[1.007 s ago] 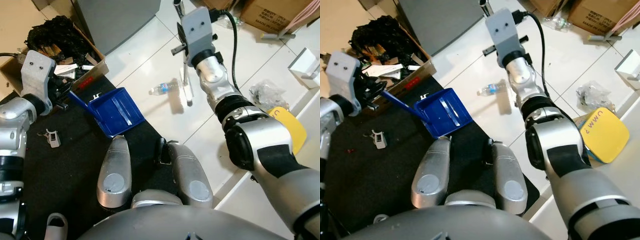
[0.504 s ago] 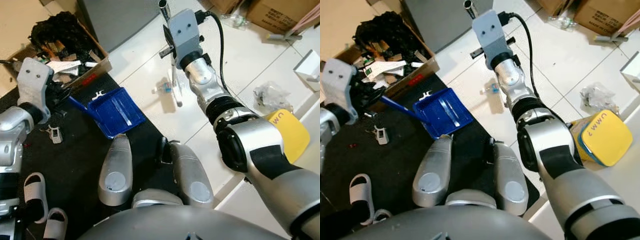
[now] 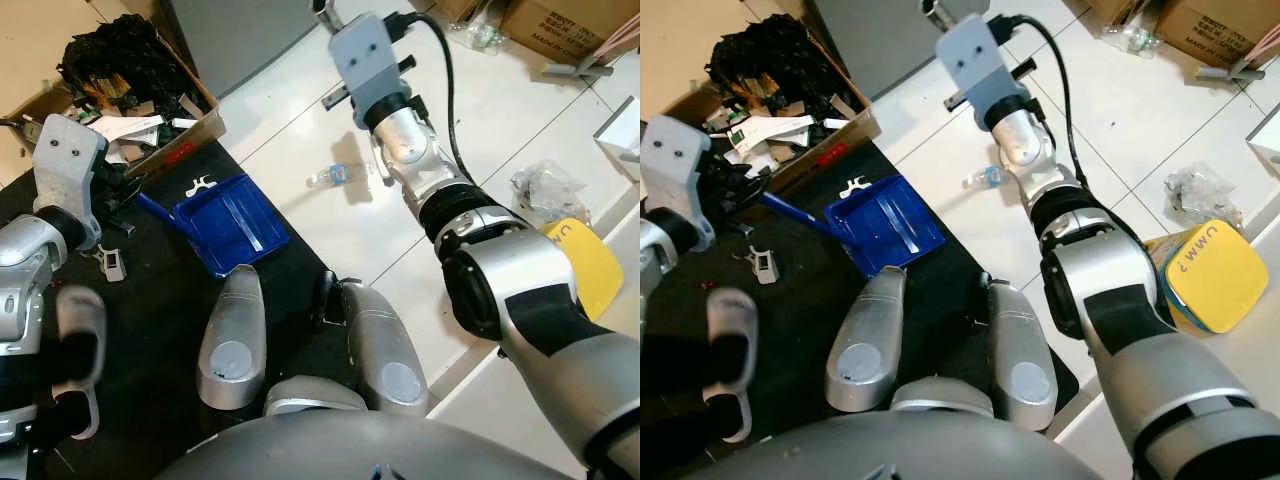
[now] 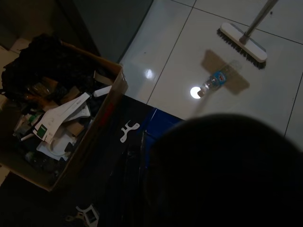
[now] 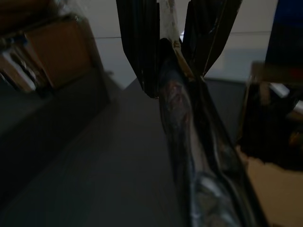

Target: Sweep floor

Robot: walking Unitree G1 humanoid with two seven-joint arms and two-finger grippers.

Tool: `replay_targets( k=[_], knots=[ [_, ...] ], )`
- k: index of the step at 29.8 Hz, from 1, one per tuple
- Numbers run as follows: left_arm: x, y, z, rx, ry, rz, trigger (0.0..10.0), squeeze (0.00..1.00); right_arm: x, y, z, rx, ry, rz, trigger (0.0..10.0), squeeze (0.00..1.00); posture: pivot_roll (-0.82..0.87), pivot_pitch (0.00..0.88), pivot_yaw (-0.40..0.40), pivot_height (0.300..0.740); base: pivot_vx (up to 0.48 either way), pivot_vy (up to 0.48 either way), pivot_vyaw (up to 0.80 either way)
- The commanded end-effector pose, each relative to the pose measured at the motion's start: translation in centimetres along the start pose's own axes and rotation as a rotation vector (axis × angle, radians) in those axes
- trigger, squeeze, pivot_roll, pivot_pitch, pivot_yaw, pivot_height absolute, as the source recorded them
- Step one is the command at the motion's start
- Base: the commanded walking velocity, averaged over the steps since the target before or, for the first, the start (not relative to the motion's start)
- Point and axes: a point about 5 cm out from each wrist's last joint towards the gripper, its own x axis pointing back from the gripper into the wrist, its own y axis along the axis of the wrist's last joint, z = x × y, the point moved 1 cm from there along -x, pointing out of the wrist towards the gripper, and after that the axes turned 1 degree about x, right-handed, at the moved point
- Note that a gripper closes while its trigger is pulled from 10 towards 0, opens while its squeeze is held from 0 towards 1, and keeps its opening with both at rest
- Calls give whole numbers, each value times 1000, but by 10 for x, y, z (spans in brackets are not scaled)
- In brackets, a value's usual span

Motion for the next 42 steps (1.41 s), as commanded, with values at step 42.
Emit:
replay_targets(
  k=[42],
  knots=[
    [0, -8, -8, 57, -30, 61, 10000, 0, 0, -1, 10, -360, -56, 27, 10000, 0, 498, 271, -62, 740, 0, 0, 0]
  ],
)
